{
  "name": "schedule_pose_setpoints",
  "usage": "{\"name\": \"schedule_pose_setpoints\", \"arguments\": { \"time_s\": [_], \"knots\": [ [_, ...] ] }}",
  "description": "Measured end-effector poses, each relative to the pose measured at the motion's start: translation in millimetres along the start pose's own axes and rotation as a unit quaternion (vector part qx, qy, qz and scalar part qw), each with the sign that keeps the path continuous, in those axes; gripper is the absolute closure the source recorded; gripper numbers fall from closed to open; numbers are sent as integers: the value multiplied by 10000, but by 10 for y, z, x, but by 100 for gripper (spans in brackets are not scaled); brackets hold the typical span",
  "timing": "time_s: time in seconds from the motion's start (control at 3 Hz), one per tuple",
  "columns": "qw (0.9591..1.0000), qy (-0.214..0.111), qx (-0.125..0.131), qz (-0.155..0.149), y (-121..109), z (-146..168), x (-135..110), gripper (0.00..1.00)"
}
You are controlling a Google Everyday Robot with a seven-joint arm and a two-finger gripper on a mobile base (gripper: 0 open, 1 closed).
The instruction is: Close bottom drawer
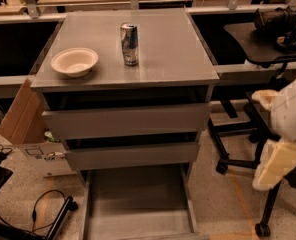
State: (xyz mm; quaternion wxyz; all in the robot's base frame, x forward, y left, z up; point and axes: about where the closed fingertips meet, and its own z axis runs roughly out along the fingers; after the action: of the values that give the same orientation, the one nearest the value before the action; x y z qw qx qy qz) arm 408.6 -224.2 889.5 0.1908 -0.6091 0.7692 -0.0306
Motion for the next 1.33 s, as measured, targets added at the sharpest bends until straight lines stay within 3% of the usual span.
{"name": "schedule_pose_setpoints", "arguments": {
  "time_s": [0.33, 0.67, 1.0, 1.33],
  "knots": [
    [10000, -89, -13, -24, 353, 564, 212, 0],
    [9999, -46, -91, 66, 788, 1436, 427, 0],
    [9998, -49, 82, 152, 883, 1888, 464, 0],
    [9999, -46, 75, 149, 887, 1887, 464, 0]
  ]
}}
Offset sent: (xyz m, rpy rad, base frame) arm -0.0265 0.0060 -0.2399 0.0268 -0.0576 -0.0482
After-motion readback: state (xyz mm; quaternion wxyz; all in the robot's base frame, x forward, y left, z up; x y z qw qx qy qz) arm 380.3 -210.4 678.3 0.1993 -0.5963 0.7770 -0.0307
